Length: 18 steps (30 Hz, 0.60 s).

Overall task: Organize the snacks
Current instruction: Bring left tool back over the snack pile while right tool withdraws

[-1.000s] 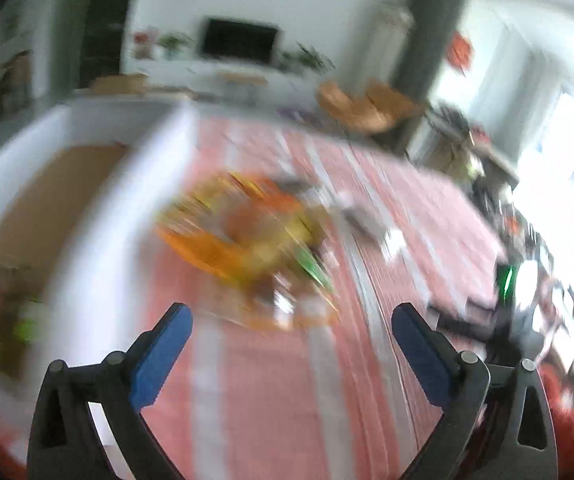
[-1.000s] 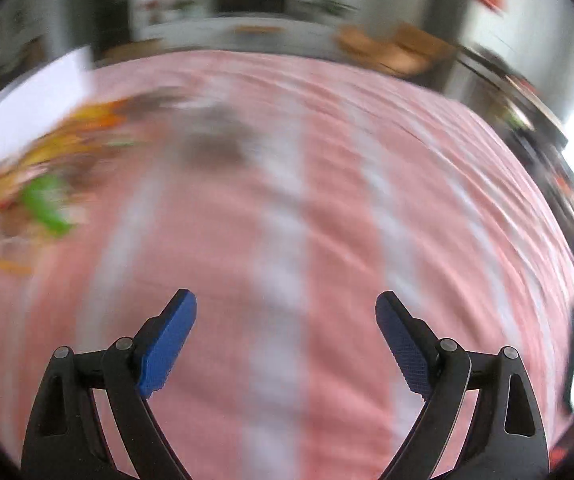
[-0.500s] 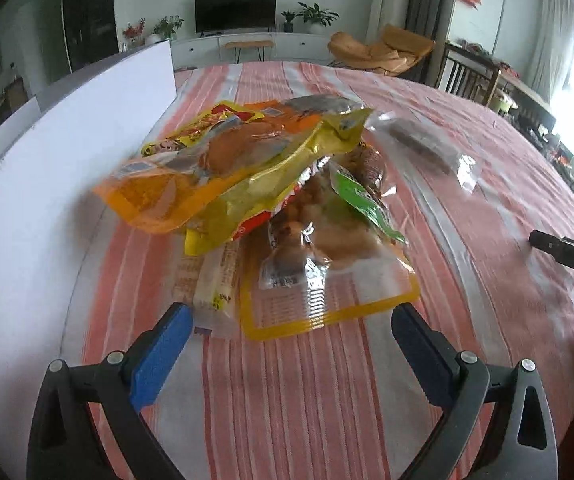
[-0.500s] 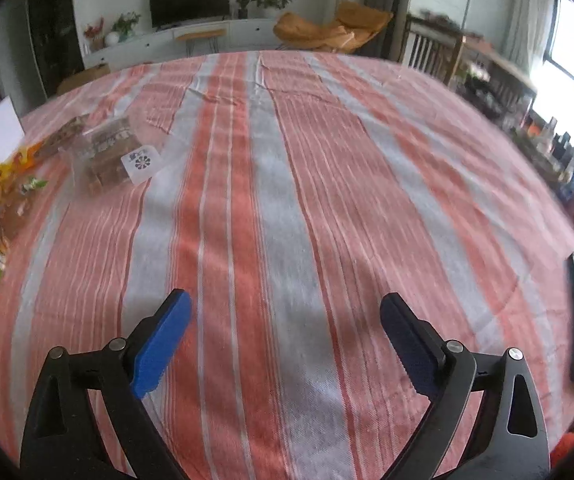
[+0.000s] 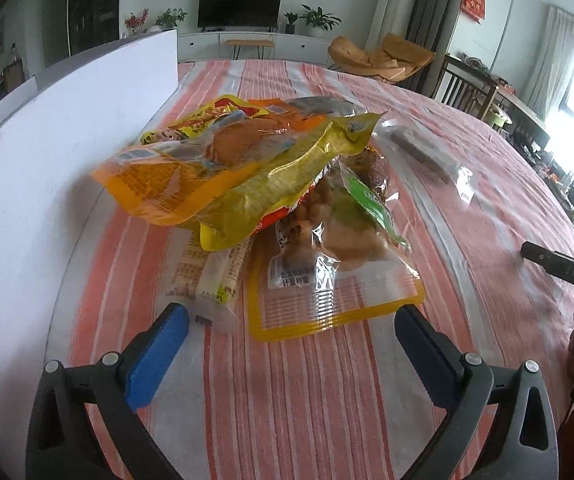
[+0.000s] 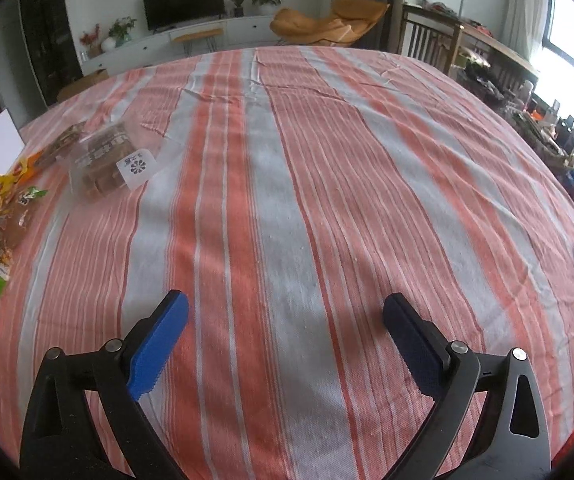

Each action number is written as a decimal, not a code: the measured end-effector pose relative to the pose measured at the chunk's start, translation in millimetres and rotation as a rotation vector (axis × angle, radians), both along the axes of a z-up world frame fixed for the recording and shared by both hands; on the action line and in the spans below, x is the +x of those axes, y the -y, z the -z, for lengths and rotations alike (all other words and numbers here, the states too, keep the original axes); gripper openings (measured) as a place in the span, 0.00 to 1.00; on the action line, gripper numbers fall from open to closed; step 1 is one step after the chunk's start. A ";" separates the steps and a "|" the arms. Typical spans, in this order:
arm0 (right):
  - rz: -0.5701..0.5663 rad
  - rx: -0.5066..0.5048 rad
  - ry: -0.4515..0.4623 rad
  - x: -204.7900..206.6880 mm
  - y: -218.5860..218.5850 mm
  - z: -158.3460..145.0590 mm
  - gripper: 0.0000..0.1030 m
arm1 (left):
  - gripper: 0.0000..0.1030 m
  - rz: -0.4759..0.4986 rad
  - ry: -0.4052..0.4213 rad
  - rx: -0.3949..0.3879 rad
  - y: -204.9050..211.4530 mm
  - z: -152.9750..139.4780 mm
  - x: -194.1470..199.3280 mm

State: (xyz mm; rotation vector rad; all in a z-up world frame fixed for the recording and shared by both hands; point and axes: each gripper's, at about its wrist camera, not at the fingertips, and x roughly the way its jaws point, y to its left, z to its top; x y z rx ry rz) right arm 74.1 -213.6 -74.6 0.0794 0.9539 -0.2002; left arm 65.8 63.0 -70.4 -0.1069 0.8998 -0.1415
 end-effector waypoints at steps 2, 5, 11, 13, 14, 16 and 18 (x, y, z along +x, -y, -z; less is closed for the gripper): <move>0.001 -0.001 0.000 0.0 0.1 -0.4 0.96 | 0.99 0.001 -0.001 0.002 -0.1 -0.1 -0.1; 0.000 0.000 0.000 0.1 0.0 -0.6 0.96 | 0.99 0.001 -0.001 0.003 0.0 -0.5 0.0; 0.000 0.000 0.000 0.0 -0.1 -0.7 0.96 | 1.00 0.001 -0.002 0.009 0.8 -0.2 0.4; 0.000 0.000 0.000 0.0 0.0 -0.7 0.96 | 1.00 0.002 -0.004 0.014 1.7 -0.3 0.4; 0.000 0.000 0.000 0.0 -0.1 -0.7 0.96 | 1.00 0.002 -0.004 0.016 2.0 -0.3 0.3; 0.000 0.000 0.000 0.0 0.0 -0.7 0.96 | 1.00 0.003 -0.005 0.018 2.3 -0.3 0.6; 0.000 0.000 0.000 0.0 -0.2 -0.7 0.96 | 1.00 0.003 -0.005 0.020 2.8 -0.5 0.6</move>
